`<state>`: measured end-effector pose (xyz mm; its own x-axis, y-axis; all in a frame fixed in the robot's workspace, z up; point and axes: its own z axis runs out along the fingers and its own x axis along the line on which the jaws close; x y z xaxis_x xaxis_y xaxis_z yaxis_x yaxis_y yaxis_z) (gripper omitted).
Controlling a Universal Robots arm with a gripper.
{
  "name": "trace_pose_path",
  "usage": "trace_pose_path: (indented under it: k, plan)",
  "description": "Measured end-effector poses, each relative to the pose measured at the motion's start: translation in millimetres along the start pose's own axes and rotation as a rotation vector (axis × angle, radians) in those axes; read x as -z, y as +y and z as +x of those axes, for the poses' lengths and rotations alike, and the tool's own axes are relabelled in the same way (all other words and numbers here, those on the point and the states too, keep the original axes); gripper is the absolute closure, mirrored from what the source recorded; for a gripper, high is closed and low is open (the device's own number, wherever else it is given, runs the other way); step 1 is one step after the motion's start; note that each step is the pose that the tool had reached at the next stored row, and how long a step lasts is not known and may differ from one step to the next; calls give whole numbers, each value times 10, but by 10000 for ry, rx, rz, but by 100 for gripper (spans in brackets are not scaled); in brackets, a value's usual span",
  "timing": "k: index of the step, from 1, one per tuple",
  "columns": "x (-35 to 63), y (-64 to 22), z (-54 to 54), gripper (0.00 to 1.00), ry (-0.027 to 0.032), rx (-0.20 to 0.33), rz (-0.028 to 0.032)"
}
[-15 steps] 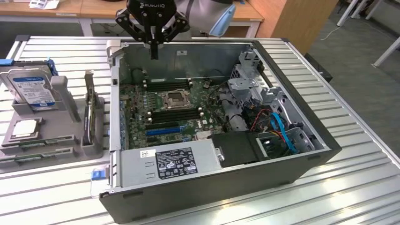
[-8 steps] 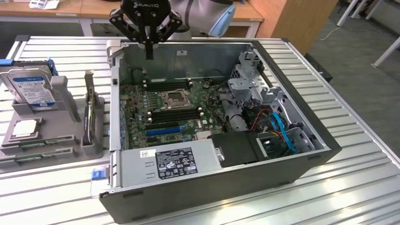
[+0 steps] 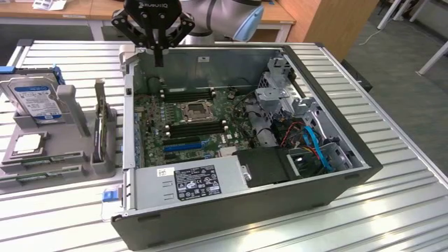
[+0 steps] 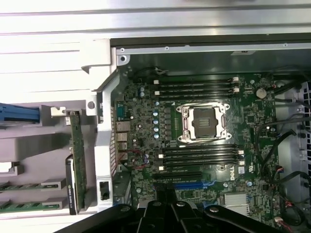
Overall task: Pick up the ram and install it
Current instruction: 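Reach for the ram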
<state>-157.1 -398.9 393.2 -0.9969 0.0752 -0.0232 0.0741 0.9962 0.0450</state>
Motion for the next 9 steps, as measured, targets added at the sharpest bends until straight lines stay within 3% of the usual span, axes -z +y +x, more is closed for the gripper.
trace_pose_path:
  k: [9]
  plan:
    - [3,-15,203,90,0,-1,0]
